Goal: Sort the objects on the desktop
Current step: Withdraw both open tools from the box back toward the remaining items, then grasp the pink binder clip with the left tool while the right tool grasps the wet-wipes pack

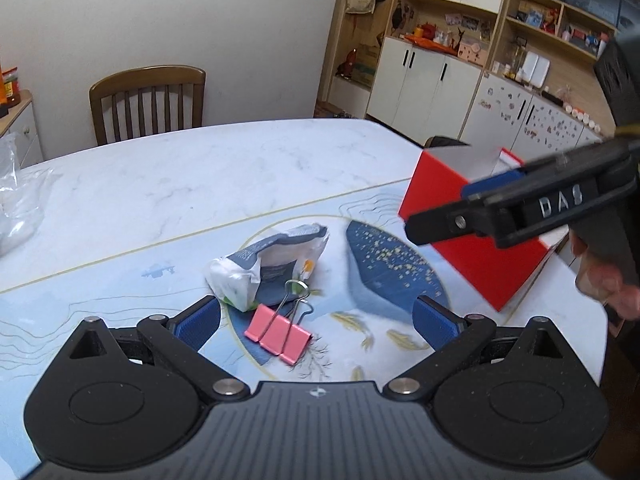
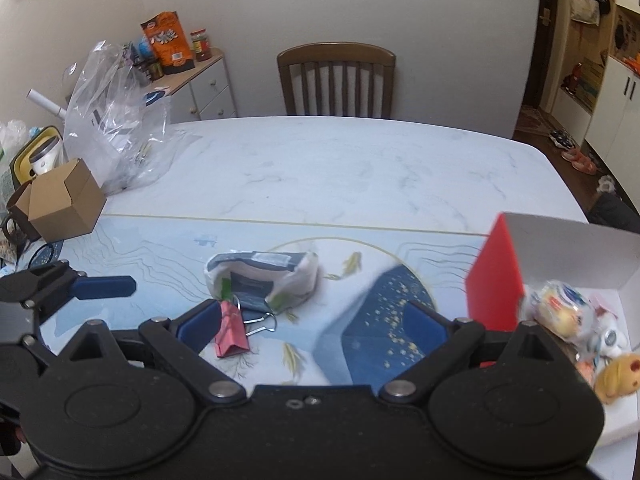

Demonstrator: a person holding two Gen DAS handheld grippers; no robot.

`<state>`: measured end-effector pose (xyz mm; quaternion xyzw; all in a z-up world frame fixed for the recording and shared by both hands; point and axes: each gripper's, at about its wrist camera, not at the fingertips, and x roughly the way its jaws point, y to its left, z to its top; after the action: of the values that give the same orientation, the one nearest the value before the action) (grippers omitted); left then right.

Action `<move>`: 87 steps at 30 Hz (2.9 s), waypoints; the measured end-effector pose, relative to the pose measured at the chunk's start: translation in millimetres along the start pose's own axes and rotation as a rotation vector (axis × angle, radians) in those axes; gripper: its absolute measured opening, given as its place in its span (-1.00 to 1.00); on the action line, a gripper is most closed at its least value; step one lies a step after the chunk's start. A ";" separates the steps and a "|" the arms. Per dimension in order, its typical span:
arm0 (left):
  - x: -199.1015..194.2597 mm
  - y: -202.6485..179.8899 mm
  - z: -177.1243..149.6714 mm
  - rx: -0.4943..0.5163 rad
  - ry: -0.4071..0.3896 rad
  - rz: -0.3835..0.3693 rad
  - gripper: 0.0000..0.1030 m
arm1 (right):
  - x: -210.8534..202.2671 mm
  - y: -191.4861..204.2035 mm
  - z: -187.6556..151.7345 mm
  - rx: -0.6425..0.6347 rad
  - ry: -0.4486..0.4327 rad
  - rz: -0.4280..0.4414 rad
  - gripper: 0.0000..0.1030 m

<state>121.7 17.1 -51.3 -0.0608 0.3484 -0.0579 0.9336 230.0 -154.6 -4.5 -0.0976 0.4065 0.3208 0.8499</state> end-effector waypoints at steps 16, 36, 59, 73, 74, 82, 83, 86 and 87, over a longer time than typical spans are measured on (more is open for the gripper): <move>48.1 13.1 -14.0 0.031 0.071 -0.014 0.99 | 71.9 22.0 18.9 -0.096 0.085 0.010 0.89; 81.8 26.7 -18.1 0.015 0.131 -0.035 0.98 | 130.3 30.8 43.3 -0.343 0.220 0.118 0.82; 96.4 26.8 -19.9 0.065 0.144 -0.068 0.68 | 186.2 26.9 47.0 -0.298 0.280 0.123 0.45; 93.1 21.8 -19.7 0.122 0.139 0.000 0.05 | 179.3 26.6 46.8 -0.285 0.269 0.099 0.14; 92.9 21.6 -19.5 0.121 0.141 0.002 0.04 | 178.3 26.4 46.6 -0.280 0.268 0.096 0.10; 89.5 19.7 -19.3 0.111 0.153 0.004 0.04 | 160.5 13.2 42.8 -0.215 0.252 0.071 0.02; 88.4 19.4 -19.1 0.110 0.152 0.005 0.04 | 157.1 11.9 42.0 -0.211 0.248 0.070 0.01; 83.7 17.4 -17.6 0.110 0.144 0.006 0.04 | 146.6 10.2 40.0 -0.199 0.238 0.067 0.01; 81.2 16.6 -16.9 0.109 0.141 0.007 0.04 | 142.7 9.6 39.7 -0.197 0.233 0.065 0.01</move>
<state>172.6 20.0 -118.8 -0.0047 0.4097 -0.0777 0.9089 315.1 -63.7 -85.4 -0.2038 0.4719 0.3731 0.7724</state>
